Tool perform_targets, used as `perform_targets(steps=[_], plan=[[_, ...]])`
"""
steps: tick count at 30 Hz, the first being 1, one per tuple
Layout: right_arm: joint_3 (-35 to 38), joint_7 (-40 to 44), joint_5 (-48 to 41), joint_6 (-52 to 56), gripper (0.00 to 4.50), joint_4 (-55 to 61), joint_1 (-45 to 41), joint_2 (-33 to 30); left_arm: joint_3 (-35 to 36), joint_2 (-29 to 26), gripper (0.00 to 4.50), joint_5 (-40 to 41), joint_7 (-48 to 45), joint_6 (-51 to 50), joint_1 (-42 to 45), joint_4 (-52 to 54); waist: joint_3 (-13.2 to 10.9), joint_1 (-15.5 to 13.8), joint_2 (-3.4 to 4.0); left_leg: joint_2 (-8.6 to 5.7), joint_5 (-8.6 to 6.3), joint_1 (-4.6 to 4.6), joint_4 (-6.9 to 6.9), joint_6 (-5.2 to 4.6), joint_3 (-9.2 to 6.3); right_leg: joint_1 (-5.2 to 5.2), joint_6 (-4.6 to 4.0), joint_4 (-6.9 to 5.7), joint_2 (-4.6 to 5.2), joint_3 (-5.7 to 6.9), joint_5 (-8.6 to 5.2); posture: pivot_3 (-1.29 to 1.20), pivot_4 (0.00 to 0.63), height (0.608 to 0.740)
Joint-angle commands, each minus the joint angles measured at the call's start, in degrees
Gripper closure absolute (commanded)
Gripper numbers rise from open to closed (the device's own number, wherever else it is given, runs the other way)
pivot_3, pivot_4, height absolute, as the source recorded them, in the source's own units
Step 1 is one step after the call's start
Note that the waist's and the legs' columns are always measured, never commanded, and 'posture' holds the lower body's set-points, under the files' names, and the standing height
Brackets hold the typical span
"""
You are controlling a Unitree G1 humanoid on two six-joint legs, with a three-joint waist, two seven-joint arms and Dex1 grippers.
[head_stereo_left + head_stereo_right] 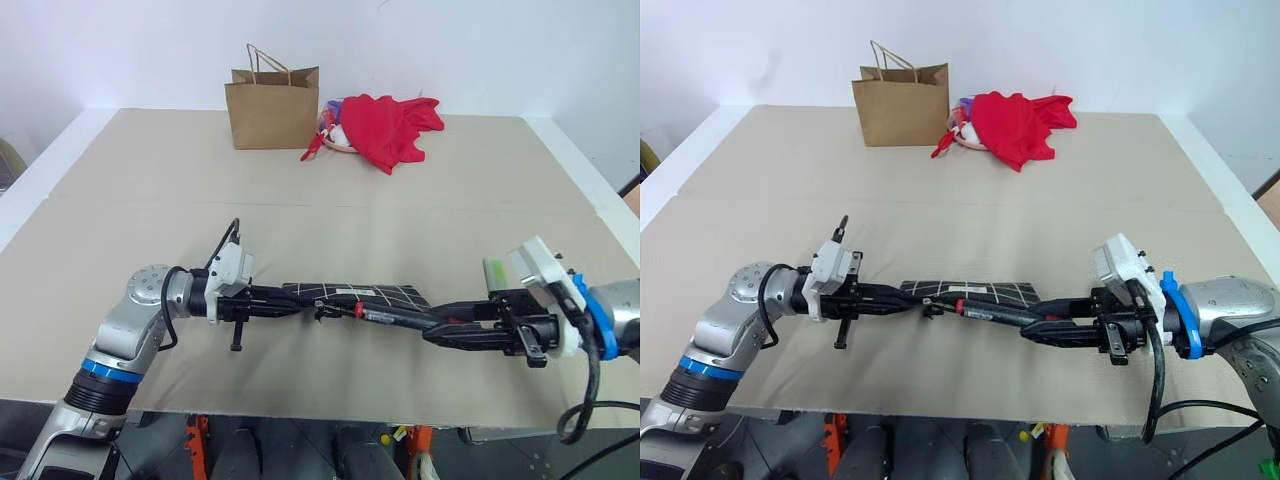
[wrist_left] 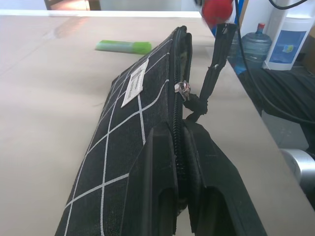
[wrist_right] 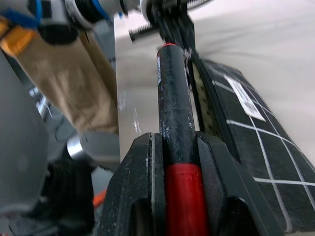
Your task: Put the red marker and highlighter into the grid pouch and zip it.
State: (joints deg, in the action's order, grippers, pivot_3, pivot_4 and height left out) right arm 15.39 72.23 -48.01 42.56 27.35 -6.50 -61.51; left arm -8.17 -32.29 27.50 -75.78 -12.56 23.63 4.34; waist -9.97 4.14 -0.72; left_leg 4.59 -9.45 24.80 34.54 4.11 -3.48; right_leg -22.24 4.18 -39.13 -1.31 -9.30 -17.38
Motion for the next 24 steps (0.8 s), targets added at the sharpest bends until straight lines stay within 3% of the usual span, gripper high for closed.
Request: perform_targets(steps=[1,14,24], plan=[[-0.67,1.28,1.76,-1.87,3.88,-0.88,-0.06,-1.00,0.36,0.01,4.50,0.51,-0.04,0.16,0.53,2.19,0.00,0.00,0.00,-0.01,0.01,0.00,0.01,0.02,0.02,0.00,0.01,0.00,0.02,0.00,0.02,0.00,0.150,0.740],[-3.01,0.74,5.06,-3.69,3.88,-3.70,-1.70,-0.56,0.26,-0.03,4.50,1.20,1.37,-1.28,-0.96,5.59,0.00,-0.04,0.00,-0.01,0.03,0.02,-0.04,0.06,0.01,-0.01,0.01,0.00,0.02,0.01,0.00,0.00,0.150,0.740],[-9.81,-5.11,6.92,-1.43,3.88,-2.82,-7.63,4.09,-0.22,0.52,4.50,1.26,1.79,-1.47,-0.70,5.95,0.00,-0.01,0.00,-0.01,0.04,0.01,-0.03,0.07,0.01,-0.01,0.01,0.00,0.02,0.01,0.02,0.00,0.150,0.740]])
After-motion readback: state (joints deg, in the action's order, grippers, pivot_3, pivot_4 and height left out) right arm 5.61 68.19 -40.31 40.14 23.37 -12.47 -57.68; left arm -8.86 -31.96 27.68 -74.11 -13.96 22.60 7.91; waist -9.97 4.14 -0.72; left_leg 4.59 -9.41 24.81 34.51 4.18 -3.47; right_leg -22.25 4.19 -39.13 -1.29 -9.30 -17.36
